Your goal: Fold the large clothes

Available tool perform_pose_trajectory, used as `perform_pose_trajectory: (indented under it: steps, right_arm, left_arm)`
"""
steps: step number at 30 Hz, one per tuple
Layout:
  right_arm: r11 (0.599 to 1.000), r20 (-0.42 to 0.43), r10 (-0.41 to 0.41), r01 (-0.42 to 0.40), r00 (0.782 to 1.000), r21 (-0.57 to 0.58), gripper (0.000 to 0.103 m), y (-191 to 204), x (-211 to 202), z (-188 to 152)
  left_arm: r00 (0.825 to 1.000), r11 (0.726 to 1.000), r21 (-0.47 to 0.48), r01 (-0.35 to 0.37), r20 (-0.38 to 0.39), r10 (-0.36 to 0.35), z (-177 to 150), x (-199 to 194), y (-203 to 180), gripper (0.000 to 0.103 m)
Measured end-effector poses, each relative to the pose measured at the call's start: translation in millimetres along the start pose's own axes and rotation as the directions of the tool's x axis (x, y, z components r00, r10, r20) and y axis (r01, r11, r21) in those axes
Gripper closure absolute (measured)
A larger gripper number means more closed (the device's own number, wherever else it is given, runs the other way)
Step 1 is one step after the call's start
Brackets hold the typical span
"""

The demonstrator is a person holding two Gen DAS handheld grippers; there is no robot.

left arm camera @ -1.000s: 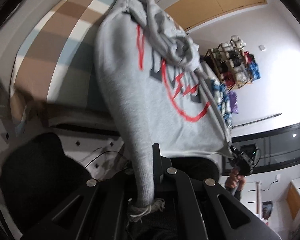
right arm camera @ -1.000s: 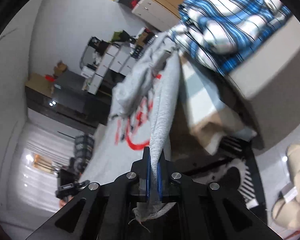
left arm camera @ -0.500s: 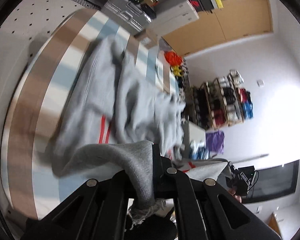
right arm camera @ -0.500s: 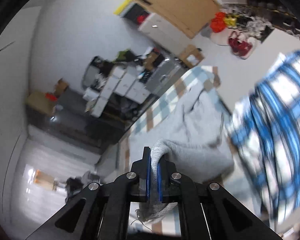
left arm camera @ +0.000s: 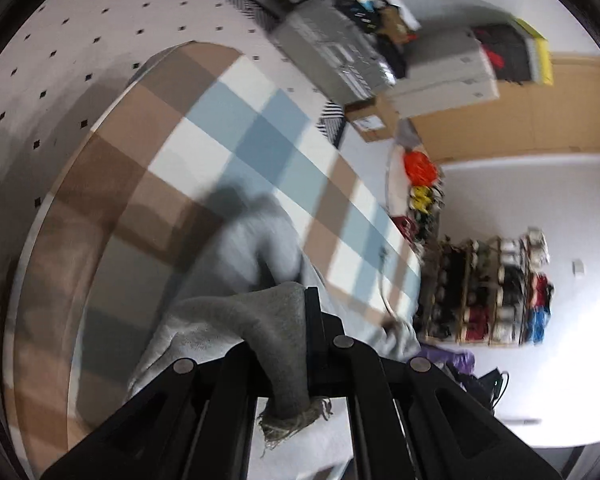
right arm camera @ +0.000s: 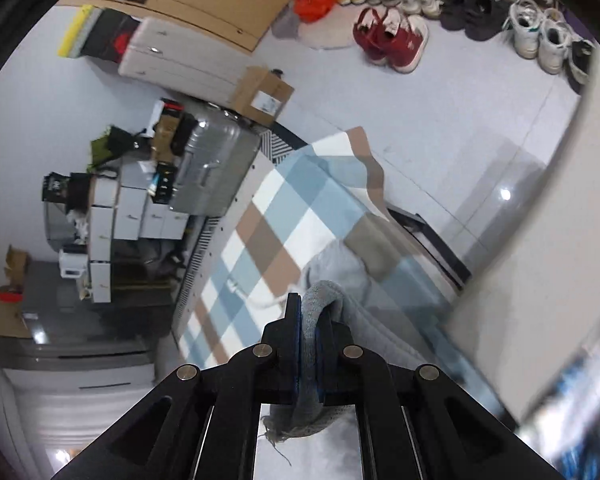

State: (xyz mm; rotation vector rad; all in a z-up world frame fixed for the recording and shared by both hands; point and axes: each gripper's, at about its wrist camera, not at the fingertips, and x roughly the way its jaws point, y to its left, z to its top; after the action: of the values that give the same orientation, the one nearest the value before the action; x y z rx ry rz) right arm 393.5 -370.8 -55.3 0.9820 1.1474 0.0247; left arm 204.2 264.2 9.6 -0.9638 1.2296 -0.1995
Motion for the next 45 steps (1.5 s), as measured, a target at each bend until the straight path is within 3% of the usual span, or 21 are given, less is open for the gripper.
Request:
perform_pose_trajectory:
  steps: [5, 7, 9, 11, 12, 14, 15, 16, 19, 23, 26, 29, 32, 34, 37, 38, 41, 43, 45]
  right_arm:
    - [1.000, -0.007, 0.012, -0.011, 1.000, 0.015, 0.094, -8.3, 33.6, 16.6]
    - [0.998, 0.015, 0.030, -0.031, 0.999, 0.058, 0.080, -21.7, 36.1, 19.7]
    - [0.997, 0.129, 0.026, -0.035, 0.991, 0.066, 0.034, -29.1, 17.5, 23.3]
    - [0.998, 0.227, 0.044, -0.054, 0.973, 0.037, 0.027, -31.6, -6.9, 24.8]
    - [0.998, 0.272, 0.063, -0.067, 0.960, 0.003, 0.027, -30.2, -22.0, 20.2]
    - [0.995, 0.246, 0.075, -0.057, 0.966, -0.079, 0.027, -17.8, -29.7, 11.4]
    - [0.986, 0.216, 0.085, -0.052, 0.973, -0.156, 0.027, -6.7, -33.8, 0.2]
    - [0.973, 0.202, 0.071, -0.023, 0.977, -0.229, 0.026, 4.6, -38.1, -15.4]
    - [0.912, 0.157, 0.044, 0.024, 0.987, -0.410, 0.021, 29.8, -43.4, -66.0]
    - [0.841, 0.098, -0.008, 0.060, 0.995, -0.538, 0.017, 36.1, -41.4, -127.2]
    - [0.823, 0.019, 0.032, -0.015, 0.999, -0.568, 0.016, 22.3, -41.8, -175.5]
    - [0.818, -0.043, 0.110, -0.115, 0.993, -0.564, 0.006, -5.2, -44.7, -225.1]
    - [0.798, -0.039, 0.106, -0.108, 0.994, -0.593, 0.004, -28.6, -40.1, -257.1]
    - [0.800, -0.033, 0.059, -0.067, 0.998, -0.596, 0.004, -35.8, -31.5, -263.1]
    - [0.799, 0.036, -0.068, 0.076, 0.997, -0.597, 0.004, -35.4, -11.2, -256.9]
    - [0.824, 0.027, -0.062, 0.067, 0.998, -0.563, 0.004, -39.2, -10.0, -251.5]
    - [0.904, -0.044, 0.070, -0.082, 0.997, -0.419, 0.004, -59.5, -20.4, -242.0]
    - [0.918, -0.077, 0.132, -0.151, 0.988, -0.366, 0.004, -73.3, -28.4, -244.9]
    - [0.921, -0.059, 0.111, -0.125, 0.992, -0.370, 0.004, -82.7, -36.9, -251.2]
  left_arm:
    - [0.999, 0.995, -0.086, 0.045, -0.026, -0.048, 22.0, 23.8, 21.8, 0.103]
    - [0.996, 0.986, -0.152, 0.065, -0.046, -0.073, 22.8, 32.6, 38.4, 0.103]
    - [0.995, 0.984, -0.159, 0.075, -0.055, -0.085, 21.2, 27.0, 41.9, 0.103]
    - [0.996, 0.989, -0.133, 0.065, -0.053, -0.073, 16.7, 20.1, 40.8, 0.103]
    - [0.995, 0.991, -0.110, 0.078, -0.051, -0.084, 15.5, 13.6, 36.5, 0.097]
    - [0.996, 0.994, -0.068, 0.084, -0.015, -0.085, 15.3, -1.9, 26.3, 0.059]
    - [0.998, 0.997, -0.060, 0.050, 0.033, -0.048, 13.0, -14.2, 22.7, 0.011]
    - [0.995, 0.998, -0.059, 0.031, 0.100, -0.025, 10.3, -29.0, 20.3, 0.002]
    - [0.982, 0.999, -0.022, 0.045, 0.184, -0.040, -1.0, -57.8, 14.5, 0.002]
    - [0.993, 0.998, 0.029, -0.048, 0.105, 0.044, -34.4, -61.5, 14.6, 0.002]
    - [0.997, 0.992, 0.105, -0.073, 0.049, 0.068, -76.1, -58.2, 16.9, 0.002]
    - [0.998, 0.986, 0.157, -0.059, -0.006, 0.061, -116.8, -53.0, 23.3, 0.002]
    - [0.997, 0.974, 0.213, -0.073, -0.022, 0.079, -157.1, -46.7, 31.5, 0.002]
    - [0.991, 0.963, 0.239, -0.123, -0.025, 0.133, -169.4, -34.8, 37.1, 0.002]
    - [0.979, 0.962, 0.203, -0.182, -0.052, 0.196, -172.6, -13.1, 56.3, 0.002]
    - [0.978, 0.967, 0.177, -0.185, -0.058, 0.198, -174.3, -11.7, 62.4, 0.002]
    - [0.977, 0.974, 0.102, -0.203, -0.054, 0.209, -174.2, -15.0, 83.7, 0.002]
    - [0.956, 0.952, 0.099, -0.291, 0.002, 0.292, -172.9, -28.8, 95.9, 0.002]
    - [0.937, 0.934, 0.079, -0.347, 0.071, 0.342, -172.5, -49.7, 106.0, 0.002]
